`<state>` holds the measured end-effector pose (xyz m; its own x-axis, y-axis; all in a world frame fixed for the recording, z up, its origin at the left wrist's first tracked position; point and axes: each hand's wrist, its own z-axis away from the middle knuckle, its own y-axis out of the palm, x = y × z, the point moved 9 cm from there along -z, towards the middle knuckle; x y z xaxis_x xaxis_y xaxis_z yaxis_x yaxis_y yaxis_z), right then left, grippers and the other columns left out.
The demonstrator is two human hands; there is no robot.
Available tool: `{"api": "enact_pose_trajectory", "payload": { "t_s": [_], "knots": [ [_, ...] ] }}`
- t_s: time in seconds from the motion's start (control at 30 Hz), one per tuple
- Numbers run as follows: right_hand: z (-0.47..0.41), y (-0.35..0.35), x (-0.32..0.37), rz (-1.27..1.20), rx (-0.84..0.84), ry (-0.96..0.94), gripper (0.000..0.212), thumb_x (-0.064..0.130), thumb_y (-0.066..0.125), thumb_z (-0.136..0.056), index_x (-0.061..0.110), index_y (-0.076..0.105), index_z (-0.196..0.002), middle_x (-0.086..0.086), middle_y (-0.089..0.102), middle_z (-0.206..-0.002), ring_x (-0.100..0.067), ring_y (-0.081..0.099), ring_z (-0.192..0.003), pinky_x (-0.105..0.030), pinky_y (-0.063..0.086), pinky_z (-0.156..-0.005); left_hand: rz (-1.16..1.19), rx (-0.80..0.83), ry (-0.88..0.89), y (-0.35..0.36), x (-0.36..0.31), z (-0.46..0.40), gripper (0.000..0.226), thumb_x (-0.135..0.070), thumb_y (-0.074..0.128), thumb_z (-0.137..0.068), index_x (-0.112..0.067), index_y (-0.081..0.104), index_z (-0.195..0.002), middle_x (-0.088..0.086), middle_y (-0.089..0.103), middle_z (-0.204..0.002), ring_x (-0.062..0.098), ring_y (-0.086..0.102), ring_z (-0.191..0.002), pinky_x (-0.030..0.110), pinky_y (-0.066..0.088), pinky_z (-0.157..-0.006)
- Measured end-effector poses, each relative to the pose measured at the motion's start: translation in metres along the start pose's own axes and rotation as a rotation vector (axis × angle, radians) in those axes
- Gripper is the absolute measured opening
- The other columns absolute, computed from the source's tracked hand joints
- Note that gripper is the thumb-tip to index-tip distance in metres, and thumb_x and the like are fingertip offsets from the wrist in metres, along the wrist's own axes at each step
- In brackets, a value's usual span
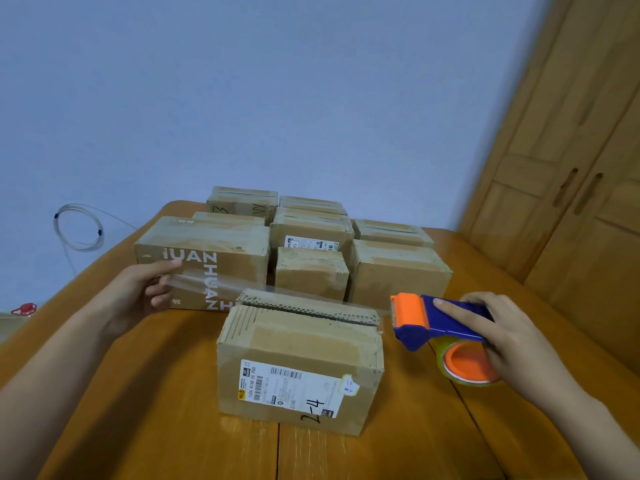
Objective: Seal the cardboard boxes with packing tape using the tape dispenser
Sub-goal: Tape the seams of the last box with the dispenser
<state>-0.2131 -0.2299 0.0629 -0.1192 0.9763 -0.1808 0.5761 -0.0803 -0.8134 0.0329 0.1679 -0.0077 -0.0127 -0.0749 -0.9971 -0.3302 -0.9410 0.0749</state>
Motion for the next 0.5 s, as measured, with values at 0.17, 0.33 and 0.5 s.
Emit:
{"api": "enact_pose_trajectory", "payload": {
  "t_s": [0.17, 0.33, 0.5],
  "knots": [
    [0.005, 0.012, 0.004, -0.017, 0.008, -0.005, 0.106, 0.003, 0.090, -0.052, 0.033, 0.038, -0.140, -0.006, 0.051, -0.114, -0.019, 0.043, -0.101, -0.035, 0.052, -0.063, -0.014, -0.015, 0.046, -0.004, 0.001, 0.001, 0.041, -0.030, 0.057, -0.080, -0.017, 0.035, -0.048, -0.004, 0.024, -0.044, 0.013, 0.029, -0.039, 0.022, 0.031, -0.046],
    [0.017, 0.034, 0.009, -0.083, 0.068, 0.021, 0.127, 0.004, 0.091, -0.052, 0.046, 0.017, -0.148, -0.001, 0.044, -0.118, -0.016, 0.041, -0.103, -0.032, 0.053, -0.064, -0.042, -0.040, 0.079, -0.005, 0.002, 0.002, 0.049, -0.025, 0.054, -0.086, -0.021, 0.037, -0.040, -0.002, 0.022, -0.045, 0.013, 0.028, -0.039, 0.020, 0.032, -0.044],
    [0.019, 0.034, 0.009, -0.084, 0.029, 0.019, 0.124, 0.004, 0.089, -0.054, 0.045, 0.020, -0.147, -0.001, 0.043, -0.120, -0.017, 0.041, -0.104, -0.033, 0.053, -0.066, -0.036, -0.054, 0.078, -0.006, 0.001, 0.003, 0.053, -0.021, 0.052, -0.090, -0.022, 0.038, -0.039, -0.002, 0.022, -0.044, 0.013, 0.028, -0.038, 0.020, 0.030, -0.044]
  ]
}}
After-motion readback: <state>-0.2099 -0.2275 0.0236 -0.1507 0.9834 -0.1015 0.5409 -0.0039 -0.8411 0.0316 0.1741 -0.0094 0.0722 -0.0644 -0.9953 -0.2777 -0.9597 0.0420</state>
